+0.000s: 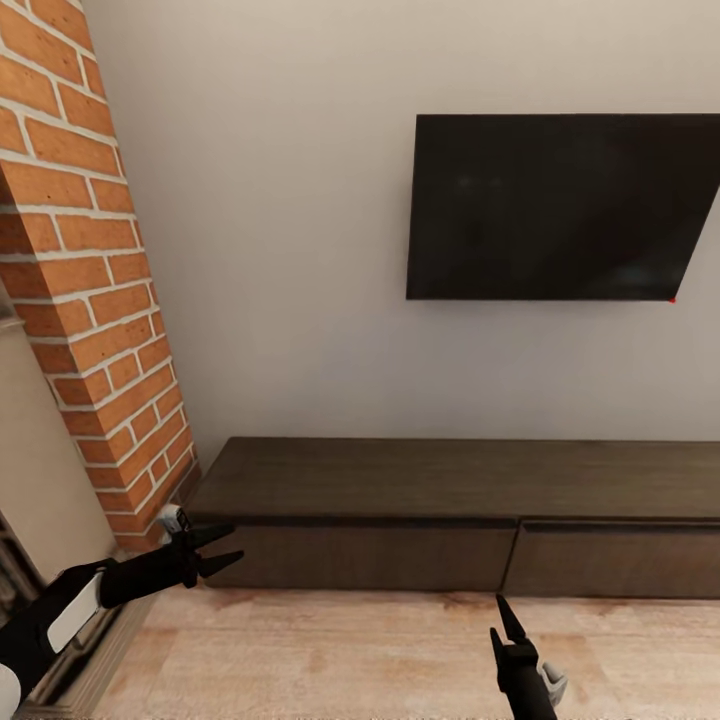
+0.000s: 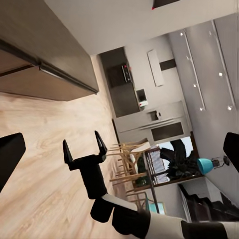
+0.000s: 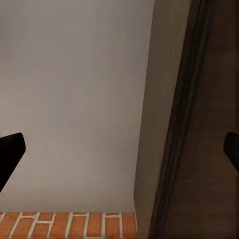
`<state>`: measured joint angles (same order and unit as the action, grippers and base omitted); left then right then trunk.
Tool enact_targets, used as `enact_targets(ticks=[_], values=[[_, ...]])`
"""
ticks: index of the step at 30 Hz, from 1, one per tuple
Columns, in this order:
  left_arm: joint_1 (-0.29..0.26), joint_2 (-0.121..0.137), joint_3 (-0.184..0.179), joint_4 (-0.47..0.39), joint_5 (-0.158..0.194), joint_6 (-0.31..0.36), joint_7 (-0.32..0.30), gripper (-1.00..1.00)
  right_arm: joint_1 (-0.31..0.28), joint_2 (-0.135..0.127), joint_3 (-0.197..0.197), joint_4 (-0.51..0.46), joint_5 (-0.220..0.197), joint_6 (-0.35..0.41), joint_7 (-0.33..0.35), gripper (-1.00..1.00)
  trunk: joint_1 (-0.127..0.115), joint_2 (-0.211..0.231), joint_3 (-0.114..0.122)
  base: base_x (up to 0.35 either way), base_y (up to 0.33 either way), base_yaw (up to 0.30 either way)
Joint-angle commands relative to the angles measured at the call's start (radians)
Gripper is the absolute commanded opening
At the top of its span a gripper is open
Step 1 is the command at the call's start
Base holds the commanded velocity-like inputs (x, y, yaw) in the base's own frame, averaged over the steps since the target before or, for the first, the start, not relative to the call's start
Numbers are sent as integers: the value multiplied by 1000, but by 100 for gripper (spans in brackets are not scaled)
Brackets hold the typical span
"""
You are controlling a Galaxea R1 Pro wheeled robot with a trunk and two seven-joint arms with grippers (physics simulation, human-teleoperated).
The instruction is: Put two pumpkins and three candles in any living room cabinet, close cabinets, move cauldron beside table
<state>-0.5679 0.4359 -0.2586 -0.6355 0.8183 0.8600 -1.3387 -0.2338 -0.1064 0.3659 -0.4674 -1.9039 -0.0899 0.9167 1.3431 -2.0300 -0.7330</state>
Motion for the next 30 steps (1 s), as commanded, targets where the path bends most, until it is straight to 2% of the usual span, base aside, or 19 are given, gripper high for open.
enact_targets(ticks=[1,7,20,30], values=[[-1,-1,-5,0,6,10,-4,100,-1,-1,9,0,-5,-12,-2,100,4,-8,-4,0,0,0],[-1,-6,-5,0,6,10,-5,100,-1,-1,10,-2,-4,-32,-19,100,27,-50,-23,0,0,0],[-1,-14,-5,0,7,10,-8,100,-1,0,8,-2,-6,-37,-12,100,77,-141,-64,0,0,0],[-1,-13,-1,-3,7,11,-10,100,-1,1,7,-4,-13,-32,59,100,115,-211,-95,0,0,0]])
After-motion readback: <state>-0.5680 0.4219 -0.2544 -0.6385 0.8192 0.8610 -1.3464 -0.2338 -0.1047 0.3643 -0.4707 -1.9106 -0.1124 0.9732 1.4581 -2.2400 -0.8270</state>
